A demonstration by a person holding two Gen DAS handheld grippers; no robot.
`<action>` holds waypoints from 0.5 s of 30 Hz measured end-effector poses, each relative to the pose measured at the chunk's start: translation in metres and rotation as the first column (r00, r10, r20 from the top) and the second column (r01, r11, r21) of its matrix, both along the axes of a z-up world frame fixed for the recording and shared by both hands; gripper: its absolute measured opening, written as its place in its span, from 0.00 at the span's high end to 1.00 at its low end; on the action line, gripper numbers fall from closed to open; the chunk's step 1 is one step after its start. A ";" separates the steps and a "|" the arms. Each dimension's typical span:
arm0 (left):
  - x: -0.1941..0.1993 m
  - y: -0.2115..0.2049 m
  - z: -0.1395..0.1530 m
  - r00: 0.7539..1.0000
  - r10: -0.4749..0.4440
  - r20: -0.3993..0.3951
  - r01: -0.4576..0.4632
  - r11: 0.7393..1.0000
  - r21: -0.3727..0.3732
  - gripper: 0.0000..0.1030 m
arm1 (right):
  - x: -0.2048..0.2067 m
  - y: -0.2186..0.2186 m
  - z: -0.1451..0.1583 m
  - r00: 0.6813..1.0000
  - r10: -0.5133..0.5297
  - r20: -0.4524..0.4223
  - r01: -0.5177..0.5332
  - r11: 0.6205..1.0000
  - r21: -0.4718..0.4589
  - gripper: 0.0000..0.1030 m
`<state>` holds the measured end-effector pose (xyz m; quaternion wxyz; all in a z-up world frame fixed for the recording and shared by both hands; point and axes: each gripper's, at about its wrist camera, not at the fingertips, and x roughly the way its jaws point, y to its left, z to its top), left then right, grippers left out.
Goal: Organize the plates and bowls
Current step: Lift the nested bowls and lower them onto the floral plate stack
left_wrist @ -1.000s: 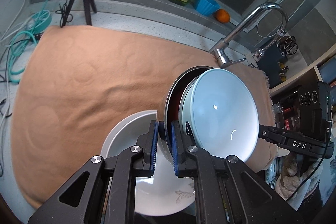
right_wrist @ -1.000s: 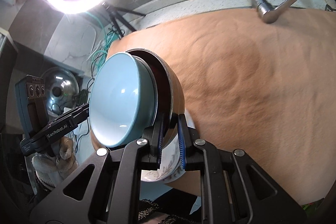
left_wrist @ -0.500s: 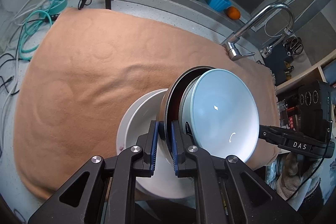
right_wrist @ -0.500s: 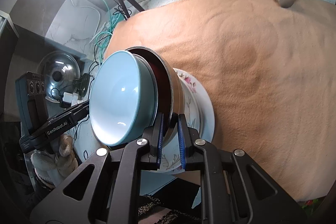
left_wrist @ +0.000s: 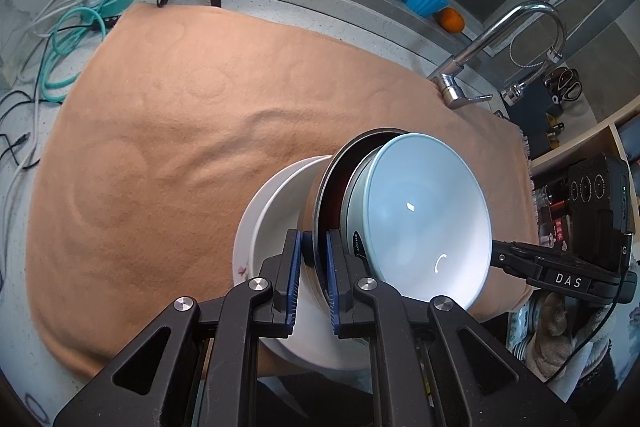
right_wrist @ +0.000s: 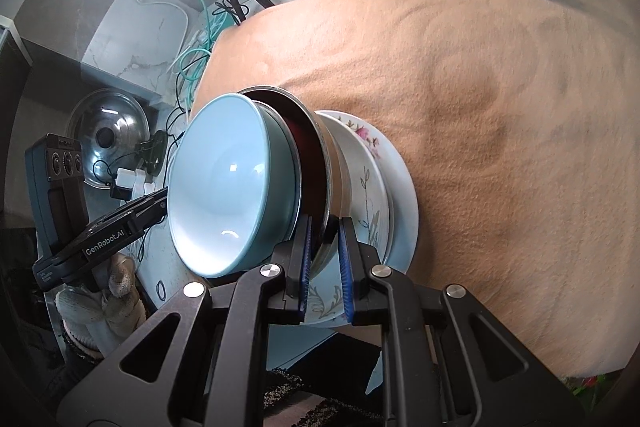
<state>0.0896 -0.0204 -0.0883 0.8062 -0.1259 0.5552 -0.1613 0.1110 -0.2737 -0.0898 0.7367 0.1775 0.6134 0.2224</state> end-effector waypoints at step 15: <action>-0.004 0.005 -0.004 1.000 0.007 -0.003 -0.007 1.000 0.000 0.92 | -0.005 0.005 -0.003 1.000 0.004 0.004 -0.004 1.000 -0.008 0.87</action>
